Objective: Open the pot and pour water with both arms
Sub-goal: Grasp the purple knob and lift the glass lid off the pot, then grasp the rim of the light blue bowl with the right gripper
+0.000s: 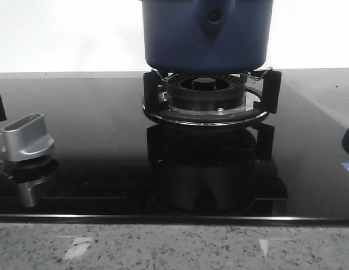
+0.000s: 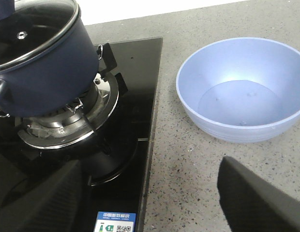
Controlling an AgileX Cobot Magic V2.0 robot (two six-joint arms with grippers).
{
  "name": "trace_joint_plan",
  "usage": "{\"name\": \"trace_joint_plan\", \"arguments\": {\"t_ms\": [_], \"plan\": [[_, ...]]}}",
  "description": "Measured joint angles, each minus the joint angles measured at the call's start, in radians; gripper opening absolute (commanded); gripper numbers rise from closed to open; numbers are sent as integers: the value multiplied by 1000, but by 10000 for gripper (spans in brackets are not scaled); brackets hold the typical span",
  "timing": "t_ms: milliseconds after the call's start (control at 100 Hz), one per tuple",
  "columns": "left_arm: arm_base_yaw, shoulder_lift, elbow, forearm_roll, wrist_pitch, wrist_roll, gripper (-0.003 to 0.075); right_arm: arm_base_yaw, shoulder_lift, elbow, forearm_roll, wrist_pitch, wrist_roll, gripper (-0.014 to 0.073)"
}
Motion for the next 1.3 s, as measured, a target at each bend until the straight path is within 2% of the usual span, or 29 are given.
{"name": "trace_joint_plan", "arguments": {"t_ms": [280, 350, 540, 680, 1110, 1300], "plan": [[-44, 34, -21, 8, -41, 9, 521, 0, 0, 0, 0, 0, 0, 519], [-44, 36, -23, 8, -48, 20, 480, 0, 0, 0, 0, 0, 0, 519], [-44, 37, -23, 8, -55, 26, 312, 0, 0, 0, 0, 6, 0, 519], [-44, 37, -23, 10, -55, 26, 253, 0, 0, 0, 0, 8, 0, 519], [-39, 34, -36, 32, -52, 26, 245, 0, 14, 0, -41, 12, 3, 519], [26, -13, -68, 46, -36, 26, 245, 0, 108, -7, -130, 12, 88, 517]]}}
